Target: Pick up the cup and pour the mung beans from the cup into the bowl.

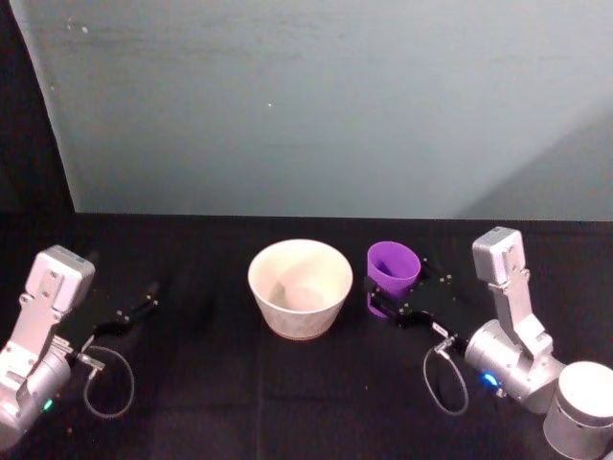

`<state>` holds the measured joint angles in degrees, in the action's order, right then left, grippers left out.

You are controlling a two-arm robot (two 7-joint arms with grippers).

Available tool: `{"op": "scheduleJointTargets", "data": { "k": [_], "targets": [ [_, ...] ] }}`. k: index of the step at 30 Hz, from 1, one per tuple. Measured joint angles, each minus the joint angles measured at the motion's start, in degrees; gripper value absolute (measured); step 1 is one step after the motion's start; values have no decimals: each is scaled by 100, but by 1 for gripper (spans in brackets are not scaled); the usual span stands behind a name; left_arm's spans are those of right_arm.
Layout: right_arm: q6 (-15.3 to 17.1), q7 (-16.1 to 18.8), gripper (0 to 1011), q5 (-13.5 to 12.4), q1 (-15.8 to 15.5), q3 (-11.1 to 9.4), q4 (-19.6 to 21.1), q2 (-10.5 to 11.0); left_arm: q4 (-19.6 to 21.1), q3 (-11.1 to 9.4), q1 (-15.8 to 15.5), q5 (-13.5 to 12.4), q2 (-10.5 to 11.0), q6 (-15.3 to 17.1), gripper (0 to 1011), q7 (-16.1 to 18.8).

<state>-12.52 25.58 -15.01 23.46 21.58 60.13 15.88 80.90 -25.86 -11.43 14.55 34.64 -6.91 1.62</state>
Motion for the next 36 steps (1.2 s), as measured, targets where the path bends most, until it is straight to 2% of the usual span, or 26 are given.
{"op": "scheduleJointTargets", "data": {
  "k": [8,17,36],
  "targets": [
    [474,-72,731,-29,-307,-199,942,214,0,0,0,0,0,0,1011,0],
    [727,-197,731,11,-481,-303,1582,361,0,0,0,0,0,0,1011,0],
    [708,-188,731,-1,-474,-302,1548,354,0,0,0,0,0,0,1011,0]
  ]
}}
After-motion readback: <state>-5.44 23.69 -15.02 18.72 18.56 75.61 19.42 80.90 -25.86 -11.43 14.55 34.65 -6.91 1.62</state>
